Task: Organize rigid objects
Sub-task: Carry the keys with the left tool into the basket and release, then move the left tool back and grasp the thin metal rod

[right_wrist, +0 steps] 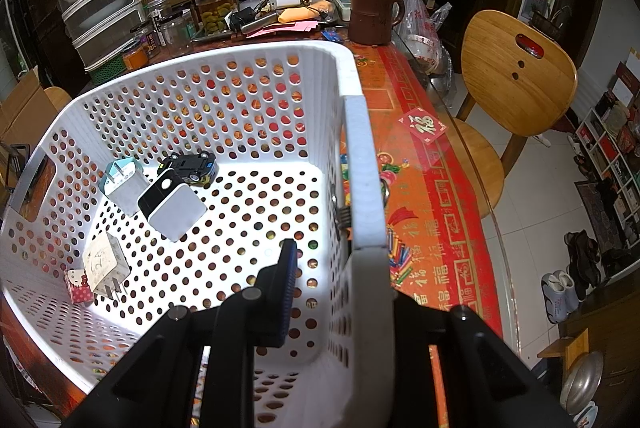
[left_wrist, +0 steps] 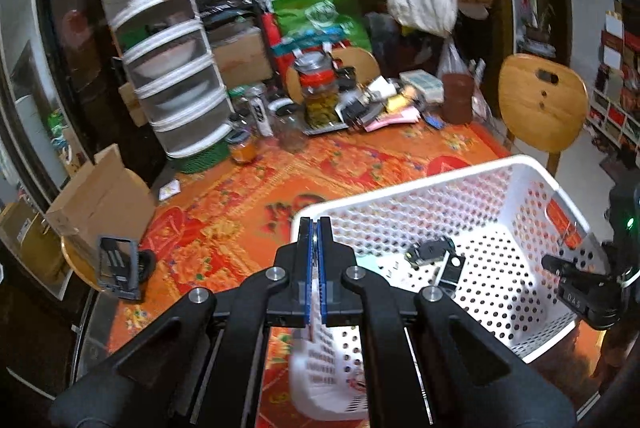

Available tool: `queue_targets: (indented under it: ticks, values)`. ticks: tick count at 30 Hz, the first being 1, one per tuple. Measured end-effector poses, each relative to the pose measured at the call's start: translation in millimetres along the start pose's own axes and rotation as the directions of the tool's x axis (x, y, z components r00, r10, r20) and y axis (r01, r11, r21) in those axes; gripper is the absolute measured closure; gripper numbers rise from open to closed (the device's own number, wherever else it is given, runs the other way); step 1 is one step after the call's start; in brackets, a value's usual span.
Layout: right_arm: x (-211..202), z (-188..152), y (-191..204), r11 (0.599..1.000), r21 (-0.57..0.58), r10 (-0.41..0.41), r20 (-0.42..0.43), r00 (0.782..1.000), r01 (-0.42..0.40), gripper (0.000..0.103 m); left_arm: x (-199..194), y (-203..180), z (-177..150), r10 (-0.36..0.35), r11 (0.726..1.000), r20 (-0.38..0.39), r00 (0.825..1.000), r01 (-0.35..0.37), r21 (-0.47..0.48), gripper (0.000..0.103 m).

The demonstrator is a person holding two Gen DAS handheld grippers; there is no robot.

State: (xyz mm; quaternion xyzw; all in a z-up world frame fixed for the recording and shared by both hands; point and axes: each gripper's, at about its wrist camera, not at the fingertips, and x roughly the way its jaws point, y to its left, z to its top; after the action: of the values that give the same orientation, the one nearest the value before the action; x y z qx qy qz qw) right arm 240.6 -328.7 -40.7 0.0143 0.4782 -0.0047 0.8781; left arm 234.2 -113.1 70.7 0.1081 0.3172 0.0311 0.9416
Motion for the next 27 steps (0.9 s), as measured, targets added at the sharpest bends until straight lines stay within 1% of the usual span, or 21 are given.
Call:
queue_targets:
  ticks: [2,4,8,10,11,12,13,14,15,16,17,19,21,22,25,26,27]
  values:
    - [0,0,0,1.0,0.0,0.0,0.0,1.0,0.0,0.081,14,-15,-6,-0.022,1.0,-0.025,0.999,0.022,0.018,0.101]
    - [0,0,0,1.0,-0.001,0.0,0.0,1.0,0.0,0.081,29,-23,-12,-0.021,0.999,-0.049,0.999,0.023,0.034,0.101]
    - [0,0,0,1.0,0.0,0.0,0.0,1.0,0.0,0.081,60,-36,-25,-0.046,0.998,-0.115,0.992,0.051,0.039,0.101]
    - [0,0,0,1.0,0.0,0.0,0.0,1.0,0.0,0.081,69,-36,-29,-0.052,0.998,-0.125,0.991,0.057,0.035,0.1]
    - [0,0,0,1.0,0.0,0.0,0.0,1.0,0.0,0.081,73,-35,-31,-0.048,0.998,-0.121,0.991,0.052,0.032,0.098]
    - [0,0,0,1.0,0.0,0.0,0.0,1.0,0.0,0.081,73,-33,-32,-0.042,0.998,-0.118,0.992,0.046,0.033,0.085]
    - [0,0,0,1.0,-0.001,-0.001,0.0,1.0,0.001,0.081,73,-31,-33,-0.03,0.999,-0.107,0.994,0.033,0.032,0.054]
    - [0,0,0,1.0,-0.001,-0.001,0.0,1.0,0.001,0.081,70,-28,-34,-0.014,0.999,-0.084,0.996,0.017,0.032,0.035]
    - [0,0,0,1.0,-0.001,0.0,0.0,1.0,0.0,0.081,65,-23,-34,0.002,0.999,-0.055,0.999,-0.001,0.032,0.011]
    - [0,0,0,1.0,-0.001,0.0,0.0,1.0,0.0,0.081,59,-20,-35,0.02,0.999,-0.021,1.0,-0.019,0.035,0.003]
    - [0,0,0,1.0,-0.001,0.0,0.0,1.0,0.0,0.081,52,-15,-37,0.027,0.999,0.004,1.0,-0.027,0.042,0.003]
    - [0,0,0,1.0,0.0,0.0,0.0,1.0,0.0,0.081,42,-4,-41,0.029,0.998,0.015,0.999,-0.029,0.049,0.003]
    - [0,0,0,1.0,0.001,0.001,0.001,1.0,-0.001,0.081,29,19,-48,0.04,0.999,0.037,0.999,-0.041,0.028,0.002]
    - [0,-1,1,1.0,0.0,0.001,0.003,1.0,-0.001,0.08,25,33,-50,0.038,0.999,0.038,0.999,-0.039,0.008,0.001]
    - [0,-1,2,1.0,-0.002,0.001,0.0,1.0,-0.001,0.081,27,80,-68,0.01,0.999,0.004,1.0,-0.01,-0.044,0.001]
    - [0,-2,2,1.0,-0.003,0.001,0.0,1.0,-0.001,0.081,36,96,-79,0.022,0.998,-0.029,0.999,-0.024,-0.057,0.001]
    - [0,-2,2,1.0,-0.001,0.002,0.0,1.0,-0.002,0.081,41,107,-88,0.03,0.997,-0.044,0.999,-0.033,-0.068,0.001]
